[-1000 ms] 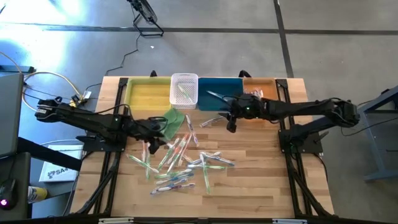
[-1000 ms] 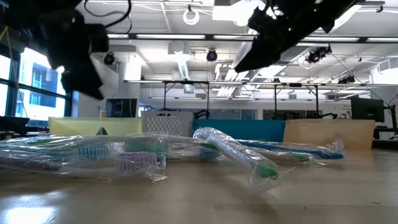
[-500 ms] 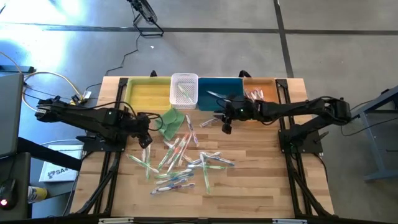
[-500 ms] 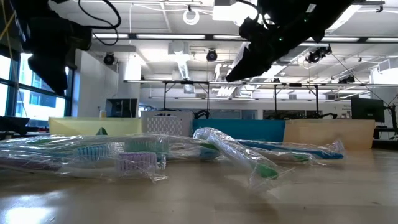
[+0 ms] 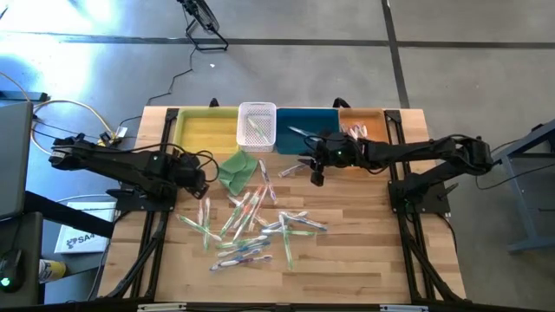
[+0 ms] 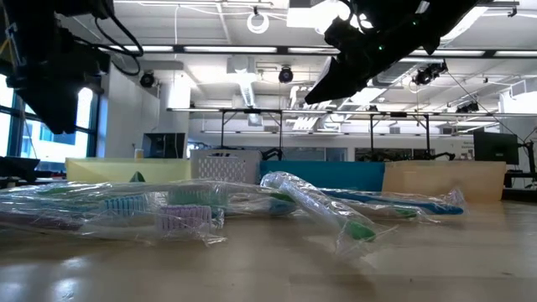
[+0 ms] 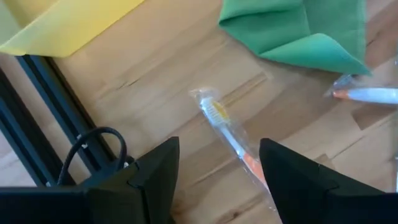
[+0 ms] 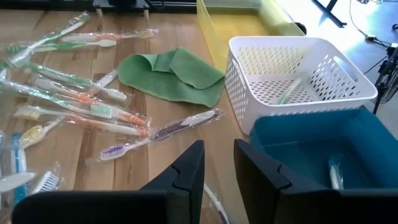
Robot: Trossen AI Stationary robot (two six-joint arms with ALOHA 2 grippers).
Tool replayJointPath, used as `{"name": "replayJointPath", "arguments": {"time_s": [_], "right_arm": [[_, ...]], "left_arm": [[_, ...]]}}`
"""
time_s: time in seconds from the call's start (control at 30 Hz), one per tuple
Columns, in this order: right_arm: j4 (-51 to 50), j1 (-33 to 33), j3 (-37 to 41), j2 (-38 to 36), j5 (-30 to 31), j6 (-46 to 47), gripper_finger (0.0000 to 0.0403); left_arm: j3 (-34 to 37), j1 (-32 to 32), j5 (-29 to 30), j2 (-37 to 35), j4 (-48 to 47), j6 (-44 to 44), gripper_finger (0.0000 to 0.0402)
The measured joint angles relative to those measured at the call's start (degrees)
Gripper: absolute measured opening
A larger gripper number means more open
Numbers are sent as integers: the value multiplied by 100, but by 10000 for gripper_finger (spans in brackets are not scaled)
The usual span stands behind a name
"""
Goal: Pick & Place Toothbrushes
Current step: Put the orange toothbrush into the yellow bin
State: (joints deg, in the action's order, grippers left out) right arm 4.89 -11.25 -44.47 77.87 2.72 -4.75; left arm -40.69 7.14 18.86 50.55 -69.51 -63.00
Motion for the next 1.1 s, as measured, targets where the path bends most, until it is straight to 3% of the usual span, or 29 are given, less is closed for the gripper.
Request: {"name": "replayJointPath", "arguments": {"time_s": [0.4, 0.67, 1.1], "right_arm": [[-13, 0, 0, 0, 11, -5, 79], [-37, 0, 0, 0, 11, -7, 79], [-35, -1, 0, 0, 10, -7, 79]], "left_arm": [[0, 0, 165, 797, 411, -182, 218], [4, 0, -148, 1534, 378, -332, 218], [4, 0, 114, 1691, 604, -329, 218]]}}
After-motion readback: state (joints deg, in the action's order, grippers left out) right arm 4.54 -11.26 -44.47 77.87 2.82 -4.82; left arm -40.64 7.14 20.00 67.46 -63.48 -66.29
